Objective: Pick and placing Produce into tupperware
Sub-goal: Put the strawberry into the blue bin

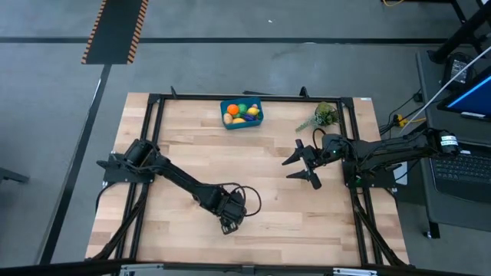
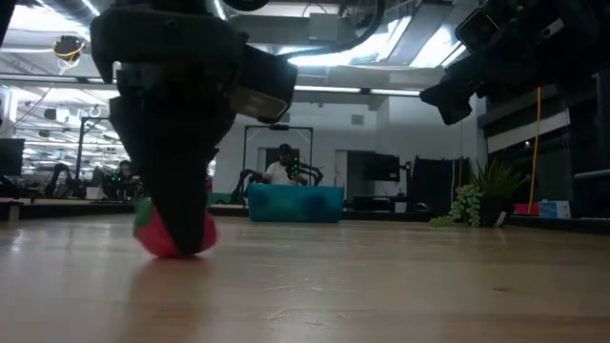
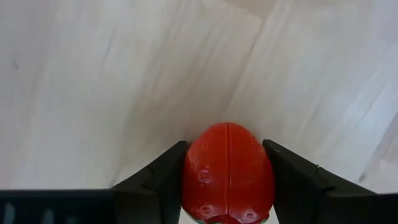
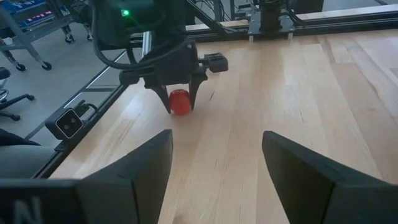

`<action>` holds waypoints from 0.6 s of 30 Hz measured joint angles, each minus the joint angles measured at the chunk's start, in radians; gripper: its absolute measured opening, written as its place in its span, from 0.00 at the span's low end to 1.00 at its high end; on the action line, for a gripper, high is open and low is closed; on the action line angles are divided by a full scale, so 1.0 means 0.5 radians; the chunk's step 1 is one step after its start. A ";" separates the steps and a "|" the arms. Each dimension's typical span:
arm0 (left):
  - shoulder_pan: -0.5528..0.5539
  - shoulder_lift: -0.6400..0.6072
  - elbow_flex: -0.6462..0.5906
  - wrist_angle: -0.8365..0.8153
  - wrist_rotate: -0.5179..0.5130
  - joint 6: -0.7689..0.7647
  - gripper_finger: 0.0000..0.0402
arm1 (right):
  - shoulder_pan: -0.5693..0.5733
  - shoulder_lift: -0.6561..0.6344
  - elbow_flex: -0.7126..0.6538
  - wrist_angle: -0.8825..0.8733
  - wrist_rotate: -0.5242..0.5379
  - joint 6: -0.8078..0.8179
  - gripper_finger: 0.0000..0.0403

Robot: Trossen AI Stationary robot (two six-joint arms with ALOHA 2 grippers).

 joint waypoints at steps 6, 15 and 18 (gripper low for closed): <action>0.003 0.001 -0.001 0.019 -0.113 0.116 0.44 | 0.000 0.000 0.000 -0.007 0.000 0.000 0.62; -0.010 -0.112 0.010 0.056 -0.195 0.226 0.44 | 0.000 0.000 0.000 -0.020 0.000 -0.005 0.62; -0.014 -0.189 0.055 0.067 -0.298 0.298 0.44 | 0.000 0.000 0.000 -0.028 0.000 -0.006 0.62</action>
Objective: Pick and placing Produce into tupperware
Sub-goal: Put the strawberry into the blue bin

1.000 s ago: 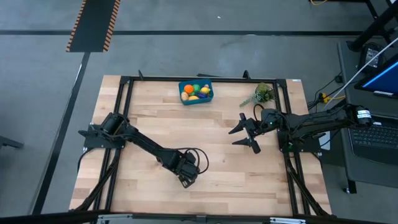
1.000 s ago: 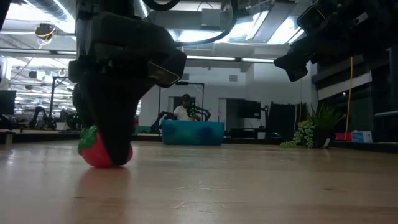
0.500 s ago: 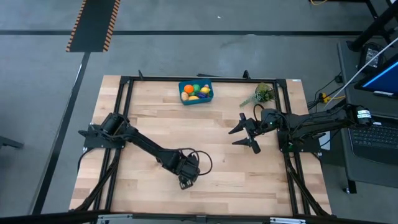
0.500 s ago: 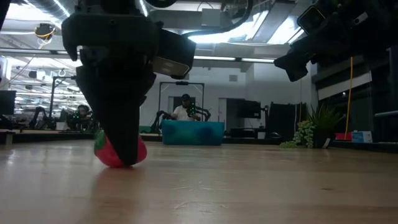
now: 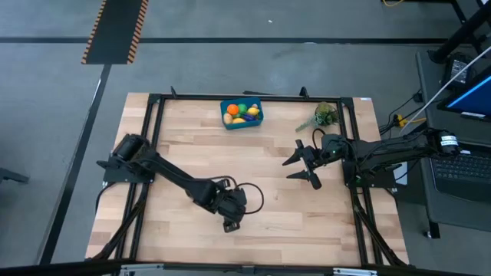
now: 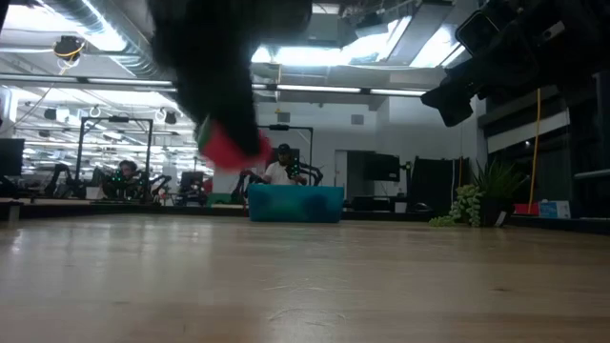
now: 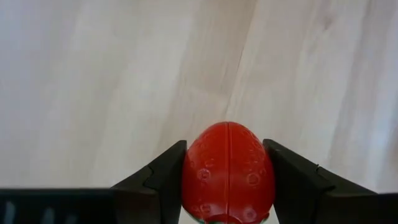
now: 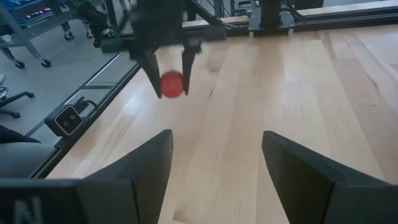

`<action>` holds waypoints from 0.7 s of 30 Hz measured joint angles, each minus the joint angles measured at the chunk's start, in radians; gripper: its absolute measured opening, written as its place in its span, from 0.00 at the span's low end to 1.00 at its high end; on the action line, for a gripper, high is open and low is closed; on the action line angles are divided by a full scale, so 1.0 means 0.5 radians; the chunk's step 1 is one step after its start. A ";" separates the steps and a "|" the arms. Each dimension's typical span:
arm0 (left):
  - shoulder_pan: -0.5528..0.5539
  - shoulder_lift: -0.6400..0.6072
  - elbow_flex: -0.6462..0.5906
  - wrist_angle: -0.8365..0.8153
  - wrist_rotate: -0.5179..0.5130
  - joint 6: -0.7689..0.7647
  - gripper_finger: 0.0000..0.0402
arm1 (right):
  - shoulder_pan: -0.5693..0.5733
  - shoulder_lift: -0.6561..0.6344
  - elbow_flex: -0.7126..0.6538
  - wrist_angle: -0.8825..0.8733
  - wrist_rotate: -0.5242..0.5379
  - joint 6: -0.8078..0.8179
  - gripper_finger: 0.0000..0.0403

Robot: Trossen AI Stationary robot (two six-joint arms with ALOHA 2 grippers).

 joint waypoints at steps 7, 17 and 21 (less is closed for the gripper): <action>0.033 -0.157 0.046 0.072 -0.147 0.079 0.44 | 0.000 0.000 0.000 -0.020 0.000 0.002 0.62; 0.046 -0.223 0.047 0.252 -0.473 0.381 0.44 | 0.000 0.000 0.000 -0.050 0.000 0.000 0.62; 0.005 -0.223 0.047 0.283 -0.762 0.433 0.44 | 0.000 0.000 0.000 -0.053 0.000 0.000 0.62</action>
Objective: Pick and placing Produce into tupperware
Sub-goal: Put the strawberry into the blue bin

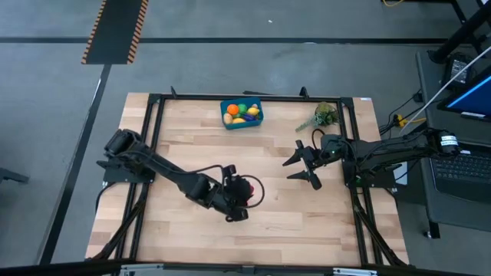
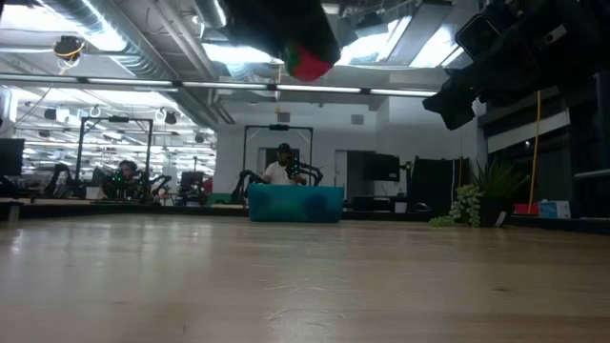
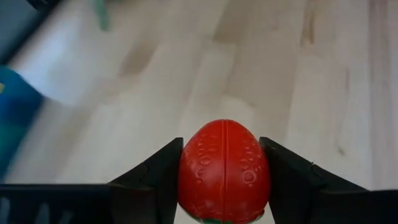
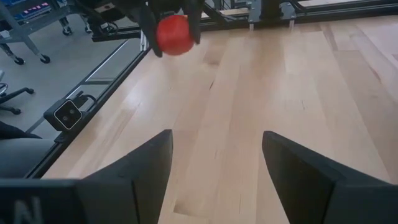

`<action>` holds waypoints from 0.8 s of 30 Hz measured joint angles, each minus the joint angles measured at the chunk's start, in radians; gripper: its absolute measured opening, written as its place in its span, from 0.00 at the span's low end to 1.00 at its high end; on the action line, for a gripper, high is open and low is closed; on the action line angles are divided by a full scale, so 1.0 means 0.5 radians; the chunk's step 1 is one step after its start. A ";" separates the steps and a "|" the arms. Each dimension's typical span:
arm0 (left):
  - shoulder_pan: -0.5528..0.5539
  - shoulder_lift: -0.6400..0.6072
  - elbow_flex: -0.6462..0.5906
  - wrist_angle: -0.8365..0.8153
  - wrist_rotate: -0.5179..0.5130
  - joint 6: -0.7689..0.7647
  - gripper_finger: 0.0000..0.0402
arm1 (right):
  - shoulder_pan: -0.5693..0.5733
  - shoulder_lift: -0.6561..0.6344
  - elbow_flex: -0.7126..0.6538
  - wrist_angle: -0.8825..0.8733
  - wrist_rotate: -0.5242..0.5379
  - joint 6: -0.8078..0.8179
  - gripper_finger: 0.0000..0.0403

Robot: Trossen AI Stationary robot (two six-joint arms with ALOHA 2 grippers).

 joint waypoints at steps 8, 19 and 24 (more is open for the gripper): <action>-0.149 0.000 -0.015 0.155 -0.382 -0.026 0.44 | 0.000 0.000 0.000 0.002 0.000 -0.001 0.62; -0.311 0.002 -0.459 1.138 -0.520 0.116 0.44 | 0.000 0.000 0.000 0.005 0.000 0.008 0.62; -0.303 0.002 -0.703 1.681 -0.518 0.282 0.44 | 0.013 0.000 0.000 0.005 0.000 0.008 0.62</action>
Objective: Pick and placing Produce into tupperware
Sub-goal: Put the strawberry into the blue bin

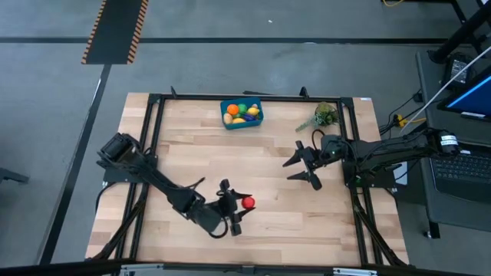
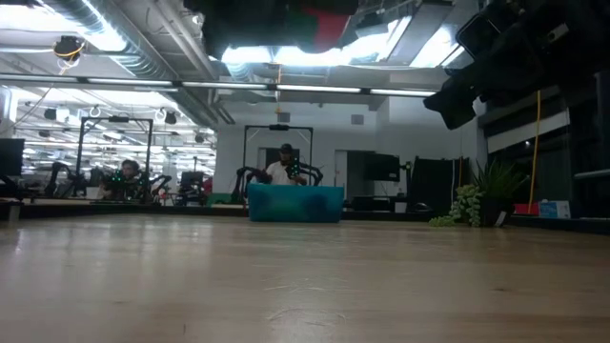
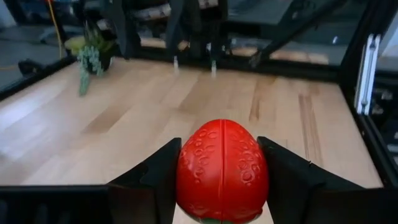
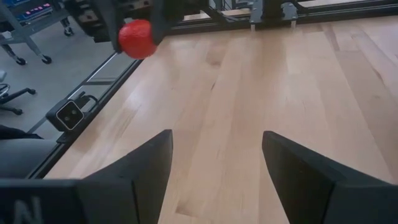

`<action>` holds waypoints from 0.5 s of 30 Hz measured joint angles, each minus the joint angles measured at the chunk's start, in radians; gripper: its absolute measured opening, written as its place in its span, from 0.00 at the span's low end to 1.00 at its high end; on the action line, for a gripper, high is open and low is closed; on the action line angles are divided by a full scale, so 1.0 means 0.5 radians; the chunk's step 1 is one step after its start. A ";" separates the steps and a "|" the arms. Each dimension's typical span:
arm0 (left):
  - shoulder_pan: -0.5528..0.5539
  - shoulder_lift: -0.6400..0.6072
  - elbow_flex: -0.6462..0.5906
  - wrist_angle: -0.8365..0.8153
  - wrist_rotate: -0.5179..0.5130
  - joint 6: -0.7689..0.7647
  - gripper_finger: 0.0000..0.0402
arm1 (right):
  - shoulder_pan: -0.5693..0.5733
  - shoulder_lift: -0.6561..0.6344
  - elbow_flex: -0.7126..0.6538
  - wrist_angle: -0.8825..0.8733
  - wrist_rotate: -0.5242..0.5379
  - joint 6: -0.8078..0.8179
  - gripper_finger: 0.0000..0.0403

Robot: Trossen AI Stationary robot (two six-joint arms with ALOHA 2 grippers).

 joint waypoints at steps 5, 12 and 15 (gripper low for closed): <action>0.066 0.000 -0.178 0.429 0.147 0.152 0.44 | 0.043 0.000 0.000 0.001 0.000 -0.001 0.62; 0.241 0.000 -0.324 0.736 0.483 0.239 0.44 | 0.061 0.000 0.000 0.001 0.000 -0.011 0.62; 0.309 0.000 -0.343 0.735 0.536 0.248 0.44 | 0.061 0.000 0.000 0.002 0.000 -0.013 0.62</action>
